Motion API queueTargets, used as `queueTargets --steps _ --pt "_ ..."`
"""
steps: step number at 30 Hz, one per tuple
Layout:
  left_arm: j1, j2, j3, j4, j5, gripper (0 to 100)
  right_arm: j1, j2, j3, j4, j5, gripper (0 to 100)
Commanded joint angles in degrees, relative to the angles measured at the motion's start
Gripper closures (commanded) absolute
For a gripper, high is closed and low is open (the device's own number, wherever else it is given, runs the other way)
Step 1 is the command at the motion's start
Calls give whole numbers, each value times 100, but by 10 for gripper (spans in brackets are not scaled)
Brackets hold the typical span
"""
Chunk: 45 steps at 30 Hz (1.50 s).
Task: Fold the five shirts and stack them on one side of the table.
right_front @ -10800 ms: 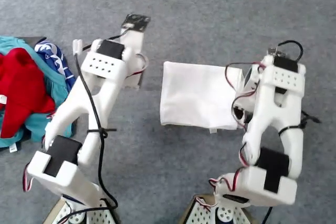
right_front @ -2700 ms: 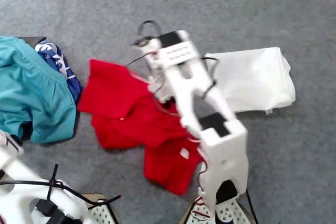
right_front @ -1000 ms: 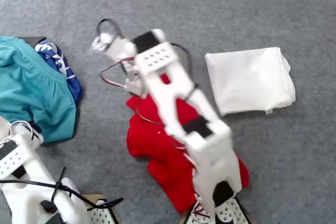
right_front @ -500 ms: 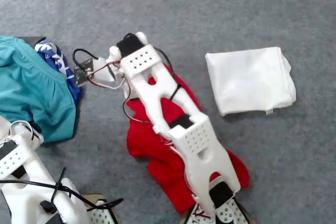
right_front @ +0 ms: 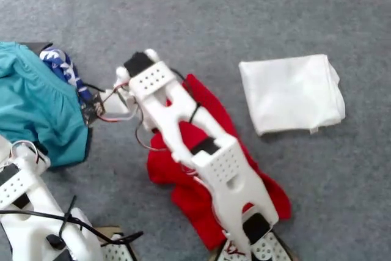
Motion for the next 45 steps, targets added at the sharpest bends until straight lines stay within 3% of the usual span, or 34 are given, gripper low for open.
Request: queueTargets --steps 1,16,25,45 --pt "22 -114 -40 -26 53 780 -35 -22 75 -308 53 741" --pt "31 -114 -40 -26 53 780 44 884 -787 -527 44 741" --pt "40 -114 -31 -35 53 780 396 936 -1824 149 44 741" --pt "57 -70 -31 -70 53 780 220 1675 -1754 105 53 741"
